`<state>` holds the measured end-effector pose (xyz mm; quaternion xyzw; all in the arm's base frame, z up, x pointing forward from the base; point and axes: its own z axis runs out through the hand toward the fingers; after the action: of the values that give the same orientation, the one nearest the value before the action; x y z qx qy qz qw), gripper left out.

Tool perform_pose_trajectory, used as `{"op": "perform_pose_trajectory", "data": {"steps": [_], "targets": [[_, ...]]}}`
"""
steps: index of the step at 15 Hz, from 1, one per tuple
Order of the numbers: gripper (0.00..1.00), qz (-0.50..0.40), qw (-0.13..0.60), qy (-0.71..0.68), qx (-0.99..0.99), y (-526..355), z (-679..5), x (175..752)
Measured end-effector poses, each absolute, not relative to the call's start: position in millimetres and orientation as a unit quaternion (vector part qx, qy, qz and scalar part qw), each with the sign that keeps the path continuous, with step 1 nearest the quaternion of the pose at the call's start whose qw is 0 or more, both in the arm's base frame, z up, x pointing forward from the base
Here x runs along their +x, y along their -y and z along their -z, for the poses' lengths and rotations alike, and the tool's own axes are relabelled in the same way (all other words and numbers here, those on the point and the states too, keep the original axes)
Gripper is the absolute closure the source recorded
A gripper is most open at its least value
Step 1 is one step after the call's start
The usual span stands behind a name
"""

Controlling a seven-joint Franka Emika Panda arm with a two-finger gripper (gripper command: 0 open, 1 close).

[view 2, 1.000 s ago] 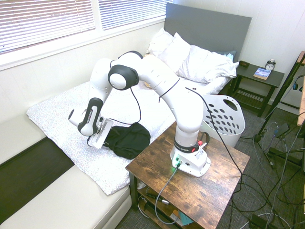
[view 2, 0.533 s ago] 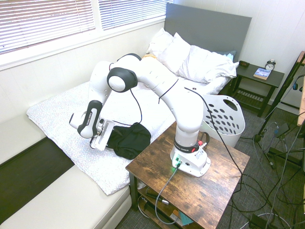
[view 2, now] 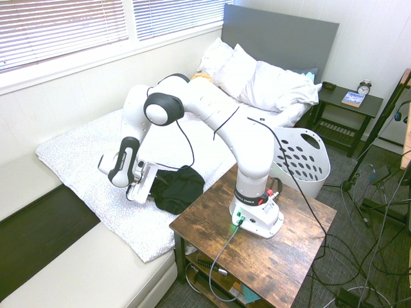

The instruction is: Put my clothes in the laundry bag

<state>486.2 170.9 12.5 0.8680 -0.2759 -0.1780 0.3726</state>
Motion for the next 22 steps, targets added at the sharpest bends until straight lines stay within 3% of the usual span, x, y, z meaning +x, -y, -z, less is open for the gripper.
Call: {"op": "perform_pose_trajectory", "data": {"steps": [12,22], "targets": [[1.0,0.198,0.368,0.287,0.862,-140.5,-33.2,490.2],[1.0,0.302,0.301,0.251,0.869,-1.7,-280.9,514.7]]}}
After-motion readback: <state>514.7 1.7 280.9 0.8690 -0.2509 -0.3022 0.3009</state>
